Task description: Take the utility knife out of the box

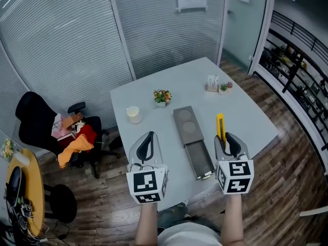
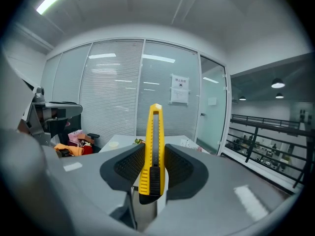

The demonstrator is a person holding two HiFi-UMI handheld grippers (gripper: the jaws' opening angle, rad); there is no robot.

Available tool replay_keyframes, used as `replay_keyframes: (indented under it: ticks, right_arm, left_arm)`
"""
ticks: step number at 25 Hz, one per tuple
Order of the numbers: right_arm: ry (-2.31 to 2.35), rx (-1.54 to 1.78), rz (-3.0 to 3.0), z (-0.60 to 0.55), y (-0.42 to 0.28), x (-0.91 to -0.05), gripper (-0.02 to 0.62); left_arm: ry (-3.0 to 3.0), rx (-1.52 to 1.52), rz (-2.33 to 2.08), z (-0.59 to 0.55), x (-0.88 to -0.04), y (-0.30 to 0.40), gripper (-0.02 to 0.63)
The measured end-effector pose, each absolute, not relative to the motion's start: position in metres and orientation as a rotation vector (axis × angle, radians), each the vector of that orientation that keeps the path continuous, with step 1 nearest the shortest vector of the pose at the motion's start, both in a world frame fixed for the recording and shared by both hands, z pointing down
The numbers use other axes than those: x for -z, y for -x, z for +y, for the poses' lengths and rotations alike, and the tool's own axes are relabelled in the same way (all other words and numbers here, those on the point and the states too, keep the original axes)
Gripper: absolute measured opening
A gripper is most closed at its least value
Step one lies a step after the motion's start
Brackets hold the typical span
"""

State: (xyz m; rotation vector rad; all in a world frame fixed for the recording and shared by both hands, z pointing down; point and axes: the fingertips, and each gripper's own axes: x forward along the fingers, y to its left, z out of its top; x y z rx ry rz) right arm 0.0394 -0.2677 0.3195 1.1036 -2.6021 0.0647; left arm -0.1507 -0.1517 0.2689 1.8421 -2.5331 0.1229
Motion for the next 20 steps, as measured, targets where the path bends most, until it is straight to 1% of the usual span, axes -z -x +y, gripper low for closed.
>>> replay_keyframes:
  ticks: [20]
  right_arm:
    - [-1.093, -0.048, -2.618, -0.270, -0.029, -0.315, 0.155]
  left_arm:
    - [-1.829, -0.118, -2.528, -0.154, -0.272, 0.159, 0.000]
